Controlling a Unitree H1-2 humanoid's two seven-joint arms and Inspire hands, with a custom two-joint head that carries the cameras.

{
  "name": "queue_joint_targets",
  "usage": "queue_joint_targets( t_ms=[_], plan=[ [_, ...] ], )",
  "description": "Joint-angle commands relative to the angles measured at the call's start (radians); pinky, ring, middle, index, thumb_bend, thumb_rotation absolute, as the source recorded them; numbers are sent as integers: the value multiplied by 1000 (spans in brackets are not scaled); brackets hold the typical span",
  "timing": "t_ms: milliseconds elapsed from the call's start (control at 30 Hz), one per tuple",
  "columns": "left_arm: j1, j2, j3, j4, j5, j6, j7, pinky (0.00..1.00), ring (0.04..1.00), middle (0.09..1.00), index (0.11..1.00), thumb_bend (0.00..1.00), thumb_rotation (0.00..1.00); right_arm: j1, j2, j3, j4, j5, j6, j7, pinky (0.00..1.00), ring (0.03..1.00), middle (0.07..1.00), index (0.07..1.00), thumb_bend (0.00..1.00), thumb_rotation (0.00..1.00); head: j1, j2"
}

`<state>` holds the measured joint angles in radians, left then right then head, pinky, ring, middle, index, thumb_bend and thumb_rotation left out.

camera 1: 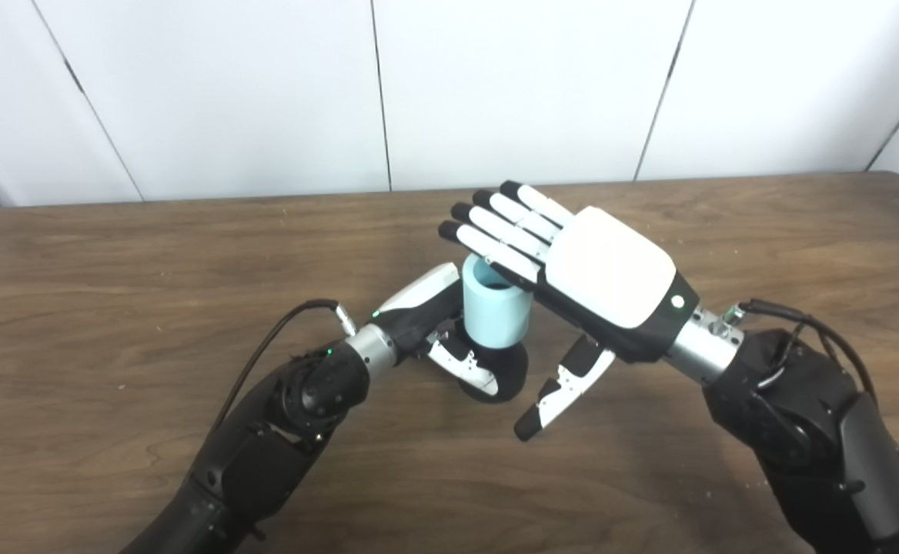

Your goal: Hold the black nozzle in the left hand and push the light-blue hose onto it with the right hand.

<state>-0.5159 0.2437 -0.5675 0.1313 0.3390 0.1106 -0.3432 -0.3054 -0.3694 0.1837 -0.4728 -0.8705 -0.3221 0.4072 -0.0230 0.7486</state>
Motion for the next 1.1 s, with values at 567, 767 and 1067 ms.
queue_joint_targets(
  t_ms=[567,767,1067],
  plan=[
    [64,27,-39,46,23,72,-110,409,491,543,494,506,80,-23,-76,45,16,143,9,124,1000,1000,1000,1000,997,975,-4,5],
    [66,27,-41,36,27,74,-108,404,484,540,494,506,80,-27,-112,68,15,159,57,191,1000,1000,1000,1000,1000,1000,-4,8],
    [65,24,-41,37,20,82,-114,409,487,537,494,506,80,-16,-141,91,-3,181,84,204,1000,1000,998,998,1000,1000,-5,10]
  ],
)
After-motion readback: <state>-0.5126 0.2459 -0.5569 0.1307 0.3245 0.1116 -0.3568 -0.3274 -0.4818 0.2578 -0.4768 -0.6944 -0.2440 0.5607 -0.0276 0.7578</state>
